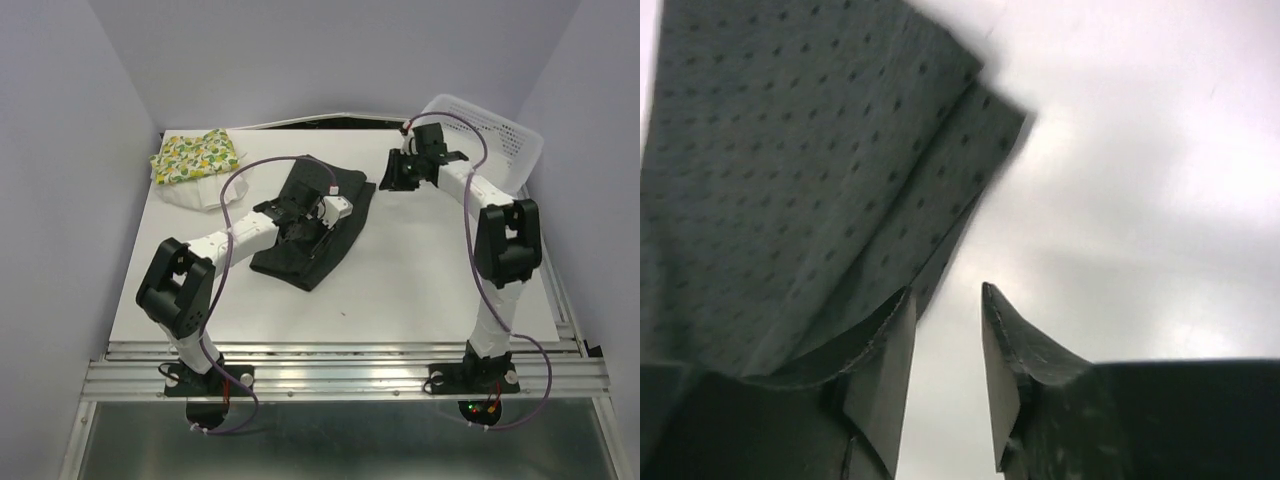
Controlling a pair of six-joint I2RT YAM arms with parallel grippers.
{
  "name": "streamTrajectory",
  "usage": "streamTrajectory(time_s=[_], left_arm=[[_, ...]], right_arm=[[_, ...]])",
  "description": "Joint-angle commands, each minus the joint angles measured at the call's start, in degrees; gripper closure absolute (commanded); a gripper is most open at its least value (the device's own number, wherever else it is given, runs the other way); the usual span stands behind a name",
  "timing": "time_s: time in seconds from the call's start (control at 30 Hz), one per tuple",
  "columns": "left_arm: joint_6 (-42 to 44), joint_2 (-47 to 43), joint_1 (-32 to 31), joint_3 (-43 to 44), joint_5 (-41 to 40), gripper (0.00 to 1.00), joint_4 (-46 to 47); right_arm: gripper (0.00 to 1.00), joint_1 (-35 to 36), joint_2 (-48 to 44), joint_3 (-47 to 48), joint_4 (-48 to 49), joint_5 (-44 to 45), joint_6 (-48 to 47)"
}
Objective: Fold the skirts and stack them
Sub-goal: Fold the skirt
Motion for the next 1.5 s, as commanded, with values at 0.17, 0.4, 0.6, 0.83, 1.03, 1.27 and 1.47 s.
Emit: streamTrajectory(time_s=[0.17, 0.4, 0.6, 0.83, 1.03, 1.27, 1.47], left_arm=[[-3.90, -3.41, 0.13, -0.22, -1.09, 0.65, -4.11], [-3.56, -2.98, 0.13, -2.08, -4.43, 0.55, -6.30], [-3.55, -2.27, 0.21, -1.73, -4.60, 0.55, -6.49], [-3.38, -1.74, 0.83, -0.94, -4.96, 0.55, -6.05], [-2.77, -1.39, 0.83, -2.16, -3.11, 0.60, -5.52], [-2.24, 1.15, 0.83, -1.55, -1.18, 0.59, -6.04], [-2.41, 3.70, 0.83, -1.02, -3.89, 0.57, -6.14]], right_arm=[[0.63, 1.52, -21.11, -36.74, 24.92, -24.58, 36.00], [0.71, 12.94, -17.45, -40.46, 41.55, -22.91, 47.43], [0.77, 18.92, -10.40, -40.80, 46.73, -24.32, 55.70], [0.88, 20.68, -10.39, -46.86, 48.85, -22.39, 61.34], [0.92, 20.69, -5.13, -45.65, 47.36, -20.01, 58.27], [0.94, 20.69, 0.07, -42.92, 45.43, -19.14, 55.89], [0.94, 20.69, -0.90, -43.01, 42.97, -17.91, 54.66]])
